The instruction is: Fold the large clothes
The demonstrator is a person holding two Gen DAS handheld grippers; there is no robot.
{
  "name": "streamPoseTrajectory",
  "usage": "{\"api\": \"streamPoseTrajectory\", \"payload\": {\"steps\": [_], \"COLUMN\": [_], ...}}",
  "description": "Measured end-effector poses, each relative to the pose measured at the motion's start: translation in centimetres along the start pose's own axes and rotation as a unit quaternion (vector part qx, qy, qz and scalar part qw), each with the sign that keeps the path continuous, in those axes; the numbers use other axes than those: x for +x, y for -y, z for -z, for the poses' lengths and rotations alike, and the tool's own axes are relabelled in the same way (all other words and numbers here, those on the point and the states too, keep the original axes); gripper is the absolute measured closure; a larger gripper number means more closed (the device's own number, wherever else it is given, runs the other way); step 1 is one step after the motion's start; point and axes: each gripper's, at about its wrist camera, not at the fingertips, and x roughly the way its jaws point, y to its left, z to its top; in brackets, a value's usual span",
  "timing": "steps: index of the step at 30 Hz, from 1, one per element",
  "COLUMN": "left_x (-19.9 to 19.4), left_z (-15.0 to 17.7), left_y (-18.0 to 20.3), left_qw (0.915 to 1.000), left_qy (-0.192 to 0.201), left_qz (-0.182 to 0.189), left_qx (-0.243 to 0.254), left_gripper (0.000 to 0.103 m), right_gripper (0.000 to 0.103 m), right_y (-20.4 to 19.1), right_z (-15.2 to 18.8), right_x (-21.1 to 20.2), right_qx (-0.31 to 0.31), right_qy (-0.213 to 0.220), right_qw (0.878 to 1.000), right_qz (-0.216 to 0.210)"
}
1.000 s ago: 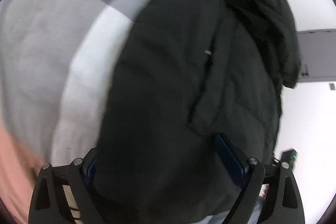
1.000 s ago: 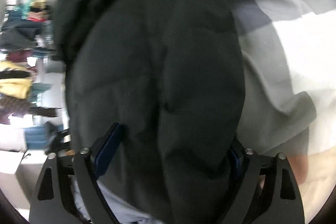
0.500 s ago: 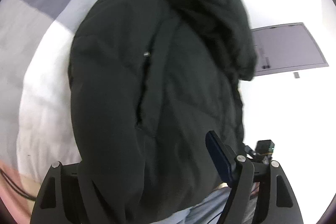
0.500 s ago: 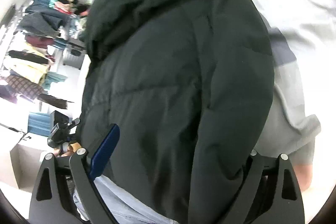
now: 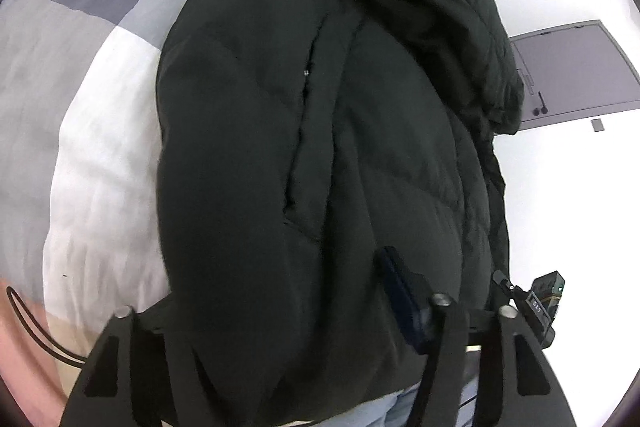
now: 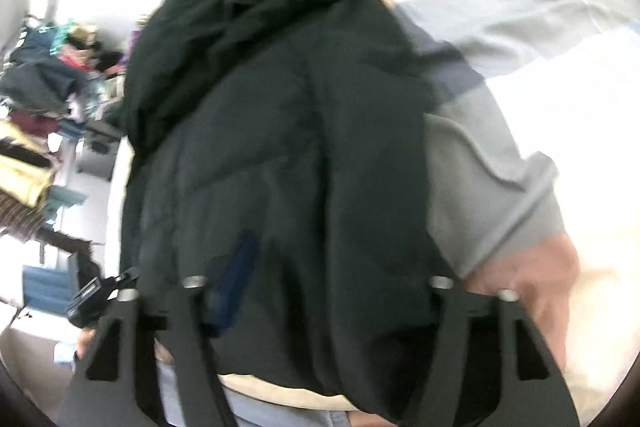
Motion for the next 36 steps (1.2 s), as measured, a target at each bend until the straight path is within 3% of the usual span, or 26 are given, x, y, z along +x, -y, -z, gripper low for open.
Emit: {"api": "streamPoseTrajectory", "payload": {"steps": [1,2,3,4,7,10,14,17,25,31,36], "left_x": [-0.1,-0.5,-0.8,-1.5,-3.5,-6.6,-10.7,-13.4,-20.1,-25.1,-29.3], "left_z": [0.0,0.1,0.2,0.4,1.1,2.3,4.6,6.0,7.8,11.8,14.3], "left_y": [0.0,-0.1,0.2,0.0,-0.2,0.0,1.8,2.7,2.7,3.2,3.0], "left_qw": [1.0000,1.0000,0.9999,0.9998,0.9987,0.9963,0.9925,0.9902,0.9840,0.9795,0.9778], "left_qy": [0.003,0.008,0.012,0.017,0.048,0.075,0.105,0.116,0.159,0.183,0.186], "left_qz": [-0.001,-0.002,-0.005,-0.007,0.007,0.038,0.060,0.074,0.080,0.078,0.094], "left_qx": [0.003,0.006,0.009,0.005,-0.011,-0.018,0.021,0.022,0.003,0.034,0.025], "left_gripper": [0.058,0.064,0.073,0.082,0.093,0.096,0.097,0.097,0.098,0.099,0.099], "right_gripper": [0.065,0.080,0.088,0.089,0.096,0.097,0.097,0.097,0.097,0.097,0.097], "right_y": [0.3,0.6,0.5,0.6,0.9,0.7,-0.7,-1.4,-2.8,-2.7,-3.3], "right_z": [-0.2,-0.3,-0.5,-0.6,-1.1,-1.9,-1.9,-1.4,1.5,4.8,7.4], "right_x": [-0.3,-0.9,-1.5,-2.1,-4.2,-7.5,-12.1,-14.7,-20.4,-24.4,-27.7], "right_qx": [0.005,0.006,0.008,0.009,0.019,0.009,-0.022,-0.038,-0.067,-0.079,-0.098], "right_qy": [0.006,0.012,0.023,0.030,0.046,0.071,0.096,0.103,0.126,0.126,0.117], "right_qw": [1.000,1.000,1.000,0.999,0.998,0.996,0.991,0.988,0.980,0.975,0.974], "right_qz": [0.000,-0.006,-0.011,-0.019,-0.043,-0.059,-0.089,-0.109,-0.139,-0.167,-0.169]}}
